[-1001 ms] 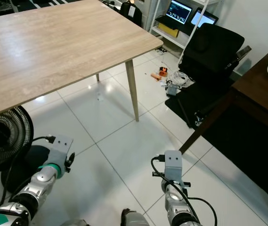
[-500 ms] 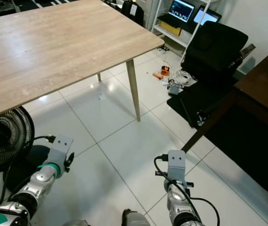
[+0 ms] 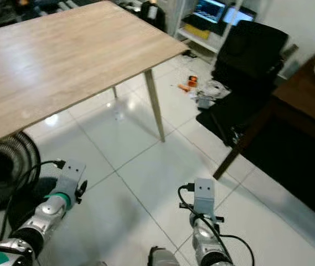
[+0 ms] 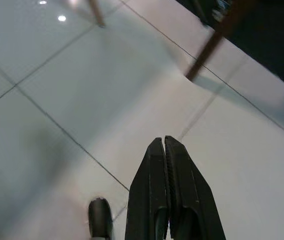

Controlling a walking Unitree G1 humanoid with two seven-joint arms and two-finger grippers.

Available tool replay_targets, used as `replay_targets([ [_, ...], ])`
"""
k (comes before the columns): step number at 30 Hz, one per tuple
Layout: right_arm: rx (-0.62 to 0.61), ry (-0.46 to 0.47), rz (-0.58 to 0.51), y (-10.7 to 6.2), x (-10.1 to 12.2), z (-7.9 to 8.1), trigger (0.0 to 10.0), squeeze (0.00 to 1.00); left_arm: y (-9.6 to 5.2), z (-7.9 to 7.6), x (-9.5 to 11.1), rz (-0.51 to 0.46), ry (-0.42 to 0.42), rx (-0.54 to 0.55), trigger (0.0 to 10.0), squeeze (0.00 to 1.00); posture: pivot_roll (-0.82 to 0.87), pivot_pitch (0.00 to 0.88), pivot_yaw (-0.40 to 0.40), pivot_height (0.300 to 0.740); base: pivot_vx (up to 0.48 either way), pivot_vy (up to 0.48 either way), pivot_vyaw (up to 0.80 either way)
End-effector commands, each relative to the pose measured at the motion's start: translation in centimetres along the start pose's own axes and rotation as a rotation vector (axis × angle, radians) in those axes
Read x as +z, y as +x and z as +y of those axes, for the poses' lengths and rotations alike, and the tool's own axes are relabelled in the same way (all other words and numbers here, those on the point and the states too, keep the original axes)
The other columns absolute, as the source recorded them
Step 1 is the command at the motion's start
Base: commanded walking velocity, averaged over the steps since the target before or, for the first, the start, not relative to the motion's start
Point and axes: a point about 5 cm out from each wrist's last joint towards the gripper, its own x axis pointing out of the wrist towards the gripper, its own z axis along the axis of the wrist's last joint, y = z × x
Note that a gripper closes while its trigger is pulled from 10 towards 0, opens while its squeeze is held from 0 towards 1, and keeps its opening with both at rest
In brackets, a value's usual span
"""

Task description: Setting the table

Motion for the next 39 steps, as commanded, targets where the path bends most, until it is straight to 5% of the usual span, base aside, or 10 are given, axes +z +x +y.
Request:
replay_targets([
  [1, -0.013, 0.010, 0.016, -0.15, -0.47, -0.29, 10.0, 0.00, -0.07, -0.10, -0.31, 0.011, 0.002, -0.006, 10.0, 0.00, 0.08, 0.000, 0.054, 0.740, 0.000, 0.000, -0.80],
  [39, -0.013, 0.007, -0.007, 0.09, 0.15, -0.29, 10.0, 0.00, -0.09, -0.31, -0.23, -0.002, -0.002, -0.017, 10.0, 0.00, 0.08, 0.000, 0.051, 0.740, 0.000, 0.000, -0.80],
])
